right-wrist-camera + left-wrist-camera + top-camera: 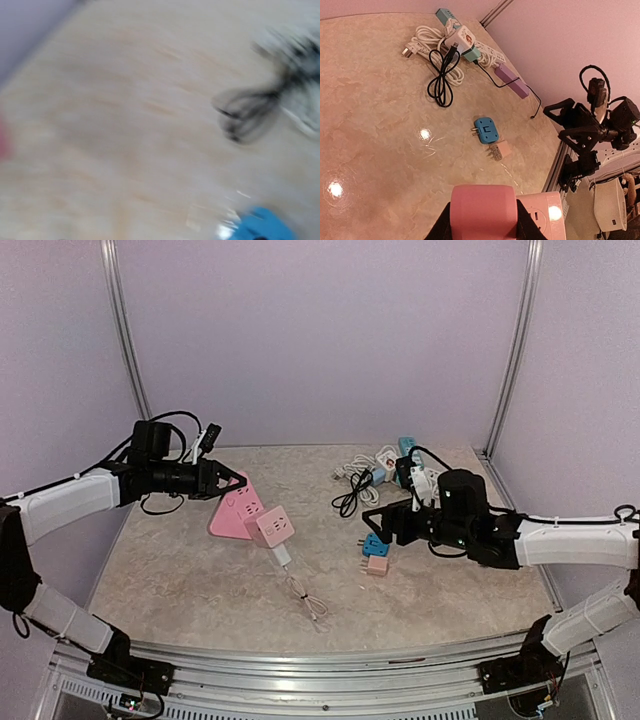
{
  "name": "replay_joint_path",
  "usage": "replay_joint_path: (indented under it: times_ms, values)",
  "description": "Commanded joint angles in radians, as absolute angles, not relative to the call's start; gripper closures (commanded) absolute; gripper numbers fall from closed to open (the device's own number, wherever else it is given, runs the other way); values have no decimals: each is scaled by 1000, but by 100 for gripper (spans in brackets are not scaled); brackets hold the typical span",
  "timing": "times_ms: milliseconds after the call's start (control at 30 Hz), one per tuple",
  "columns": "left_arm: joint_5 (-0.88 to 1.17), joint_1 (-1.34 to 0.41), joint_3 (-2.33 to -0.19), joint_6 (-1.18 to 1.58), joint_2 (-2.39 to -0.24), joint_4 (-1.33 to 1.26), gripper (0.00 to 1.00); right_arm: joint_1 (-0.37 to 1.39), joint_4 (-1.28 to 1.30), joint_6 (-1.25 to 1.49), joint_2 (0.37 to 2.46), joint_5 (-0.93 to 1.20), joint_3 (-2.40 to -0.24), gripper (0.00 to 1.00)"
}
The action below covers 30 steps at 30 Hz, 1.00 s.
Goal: Pull the plug off the socket
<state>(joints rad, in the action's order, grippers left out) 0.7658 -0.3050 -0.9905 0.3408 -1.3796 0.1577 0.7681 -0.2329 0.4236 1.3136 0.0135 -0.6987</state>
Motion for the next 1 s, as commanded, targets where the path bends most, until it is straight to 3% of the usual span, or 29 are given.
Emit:
replay_joint_path:
  times_ms: [0, 400, 967]
  values:
    - [866, -296, -988, 422, -1404, 64, 100, 900, -326, 384, 1288, -70, -688, 21]
    - [860, -295, -986, 430, -1426, 74, 100, 1122, -353, 359, 1547, -131, -889, 22]
    - [843, -298, -985, 420, -1413, 81, 100, 1193, -276, 394, 1769, -196, -1049, 28]
